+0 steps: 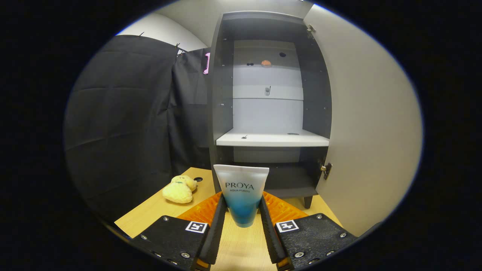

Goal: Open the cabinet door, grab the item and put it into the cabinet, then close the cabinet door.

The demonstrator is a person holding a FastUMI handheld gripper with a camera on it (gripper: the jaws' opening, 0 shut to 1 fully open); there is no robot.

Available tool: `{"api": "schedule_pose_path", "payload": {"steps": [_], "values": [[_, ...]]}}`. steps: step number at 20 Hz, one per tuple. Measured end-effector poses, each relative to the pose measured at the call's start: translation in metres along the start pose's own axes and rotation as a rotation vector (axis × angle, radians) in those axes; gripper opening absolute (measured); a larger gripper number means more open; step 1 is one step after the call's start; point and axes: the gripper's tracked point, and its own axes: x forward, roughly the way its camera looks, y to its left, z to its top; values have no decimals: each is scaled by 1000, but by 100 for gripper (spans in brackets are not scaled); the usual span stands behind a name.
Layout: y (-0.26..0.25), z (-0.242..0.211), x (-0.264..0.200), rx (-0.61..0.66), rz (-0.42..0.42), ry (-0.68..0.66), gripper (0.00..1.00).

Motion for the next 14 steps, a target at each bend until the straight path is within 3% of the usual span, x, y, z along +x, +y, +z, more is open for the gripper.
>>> {"api": "schedule_pose_path", "payload": {"steps": [14], "values": [[-31,82,62,8,-5,-32,52]]}}
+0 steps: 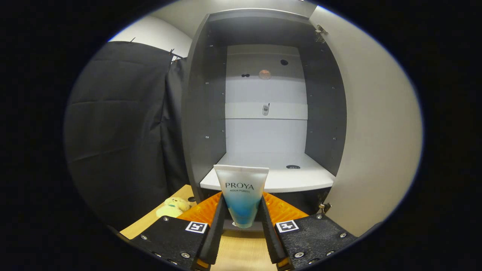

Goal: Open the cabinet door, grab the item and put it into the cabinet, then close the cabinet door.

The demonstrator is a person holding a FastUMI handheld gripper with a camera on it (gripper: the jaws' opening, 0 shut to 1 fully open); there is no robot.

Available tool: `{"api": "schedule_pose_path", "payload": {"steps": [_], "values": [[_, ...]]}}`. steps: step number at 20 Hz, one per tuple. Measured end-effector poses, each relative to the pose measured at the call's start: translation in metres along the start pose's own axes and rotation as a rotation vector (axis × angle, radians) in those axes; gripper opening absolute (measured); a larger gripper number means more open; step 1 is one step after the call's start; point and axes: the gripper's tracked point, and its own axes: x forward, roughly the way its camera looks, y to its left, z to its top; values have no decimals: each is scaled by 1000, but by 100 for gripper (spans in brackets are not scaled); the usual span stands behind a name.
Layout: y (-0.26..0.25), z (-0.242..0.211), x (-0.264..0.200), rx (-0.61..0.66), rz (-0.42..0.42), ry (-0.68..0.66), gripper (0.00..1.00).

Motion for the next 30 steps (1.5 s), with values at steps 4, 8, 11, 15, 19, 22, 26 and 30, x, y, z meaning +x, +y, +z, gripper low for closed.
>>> {"api": "schedule_pose_path", "payload": {"steps": [4,8,11,15,19,22,26,30], "values": [[-12,21,26,15,-20,-3,52],[-23,36,52,14,-42,6,52],[-26,42,71,25,-43,33,52],[-34,55,98,26,-65,32,52],[-42,54,125,23,-80,69,52],[-48,51,139,23,-85,90,52],[-54,42,151,29,-86,121,52],[-59,30,155,14,-91,161,53]]}}
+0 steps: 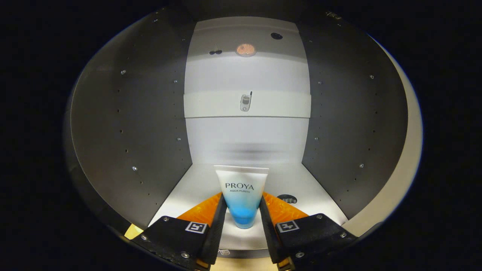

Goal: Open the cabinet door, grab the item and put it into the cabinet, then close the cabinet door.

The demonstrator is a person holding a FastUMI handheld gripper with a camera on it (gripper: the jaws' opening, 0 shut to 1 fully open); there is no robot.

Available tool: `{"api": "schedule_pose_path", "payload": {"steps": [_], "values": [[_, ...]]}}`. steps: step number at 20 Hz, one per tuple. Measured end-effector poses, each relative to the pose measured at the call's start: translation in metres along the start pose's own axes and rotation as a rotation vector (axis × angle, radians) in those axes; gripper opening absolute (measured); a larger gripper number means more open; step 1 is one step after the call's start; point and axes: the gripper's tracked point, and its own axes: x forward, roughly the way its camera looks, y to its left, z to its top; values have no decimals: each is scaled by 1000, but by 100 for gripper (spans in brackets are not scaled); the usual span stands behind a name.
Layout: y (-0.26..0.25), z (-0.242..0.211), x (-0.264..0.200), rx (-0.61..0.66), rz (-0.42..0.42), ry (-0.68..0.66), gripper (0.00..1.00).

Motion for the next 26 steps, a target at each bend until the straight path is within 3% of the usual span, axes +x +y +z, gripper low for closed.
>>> {"api": "schedule_pose_path", "payload": {"steps": [5,7,10,26], "values": [[2,3,-4,-7,-4,-17,57],[0,7,-12,-12,-20,-34,75],[0,12,-32,-16,-23,-77,92],[18,-11,-194,35,34,-185,94]]}}
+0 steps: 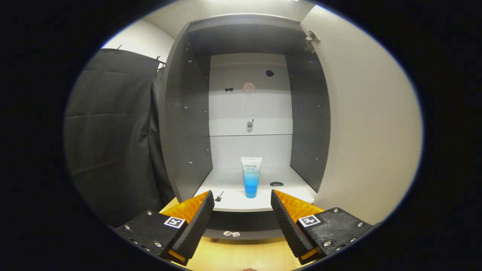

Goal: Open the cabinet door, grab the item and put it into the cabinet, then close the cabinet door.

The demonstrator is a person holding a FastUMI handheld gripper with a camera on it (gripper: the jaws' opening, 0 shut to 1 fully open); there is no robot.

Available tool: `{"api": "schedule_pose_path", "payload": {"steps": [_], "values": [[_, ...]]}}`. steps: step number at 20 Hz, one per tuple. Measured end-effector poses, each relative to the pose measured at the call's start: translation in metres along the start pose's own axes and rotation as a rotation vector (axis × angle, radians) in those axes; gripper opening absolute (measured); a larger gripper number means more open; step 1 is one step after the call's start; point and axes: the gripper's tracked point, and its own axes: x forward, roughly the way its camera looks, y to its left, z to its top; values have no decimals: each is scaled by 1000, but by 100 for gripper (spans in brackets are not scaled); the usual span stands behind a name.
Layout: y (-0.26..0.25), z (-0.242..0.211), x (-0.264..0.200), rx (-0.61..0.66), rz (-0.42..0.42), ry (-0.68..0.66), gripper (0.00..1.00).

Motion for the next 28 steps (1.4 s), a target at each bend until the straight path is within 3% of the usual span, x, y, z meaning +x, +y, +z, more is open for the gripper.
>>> {"api": "schedule_pose_path", "payload": {"steps": [12,28], "values": [[-8,-20,-103,18,-17,-27,94],[-30,-38,-204,34,-14,-42,94]]}}
